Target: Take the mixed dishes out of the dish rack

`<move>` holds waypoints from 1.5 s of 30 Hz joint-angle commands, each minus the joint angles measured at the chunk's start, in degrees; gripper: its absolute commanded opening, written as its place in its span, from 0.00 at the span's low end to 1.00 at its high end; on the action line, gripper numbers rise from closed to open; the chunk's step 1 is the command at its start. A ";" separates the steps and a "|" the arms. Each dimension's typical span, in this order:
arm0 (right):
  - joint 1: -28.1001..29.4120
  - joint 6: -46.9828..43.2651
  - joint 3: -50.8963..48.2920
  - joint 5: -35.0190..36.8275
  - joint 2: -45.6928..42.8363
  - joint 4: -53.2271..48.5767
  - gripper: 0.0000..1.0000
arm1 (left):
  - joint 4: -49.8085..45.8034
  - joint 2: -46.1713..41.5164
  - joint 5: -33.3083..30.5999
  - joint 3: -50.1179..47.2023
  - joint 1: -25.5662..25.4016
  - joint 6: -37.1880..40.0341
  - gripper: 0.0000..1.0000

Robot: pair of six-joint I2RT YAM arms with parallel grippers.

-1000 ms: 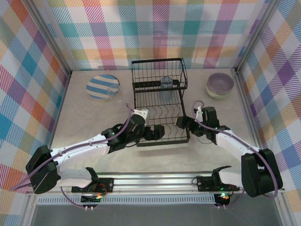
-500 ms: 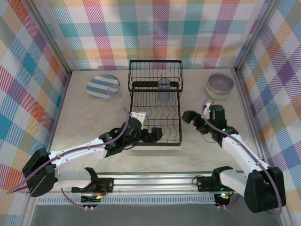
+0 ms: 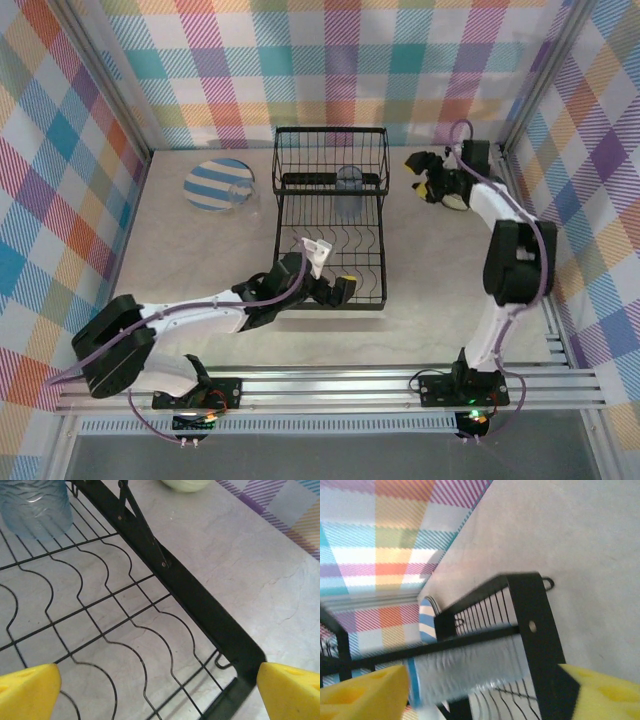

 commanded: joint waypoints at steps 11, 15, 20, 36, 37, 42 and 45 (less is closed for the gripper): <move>4.60 0.35 56.58 -15.35 35.59 -14.05 0.44 | 17.07 11.56 1.89 1.01 3.44 0.46 1.00; 7.11 1.32 57.18 -16.95 37.76 -10.32 0.39 | 16.82 12.29 1.86 1.38 3.82 0.29 1.00; 9.39 0.17 56.64 -19.08 38.52 -10.81 0.31 | 16.35 12.38 2.11 1.47 4.12 -0.03 1.00; 10.35 -16.12 34.94 -22.48 23.90 -20.12 0.26 | 17.20 10.35 1.06 -0.91 5.91 1.93 1.00; 10.56 -18.12 34.20 -22.88 23.27 -21.55 0.26 | 17.61 10.60 1.04 -1.06 6.12 2.12 1.00; 11.16 -21.73 30.39 -24.33 21.13 -23.62 0.26 | 22.08 12.57 0.86 -1.94 7.50 2.08 1.00; 11.93 -23.56 29.90 -24.37 20.80 -25.33 0.26 | 25.24 14.76 0.71 -1.97 8.16 2.68 1.00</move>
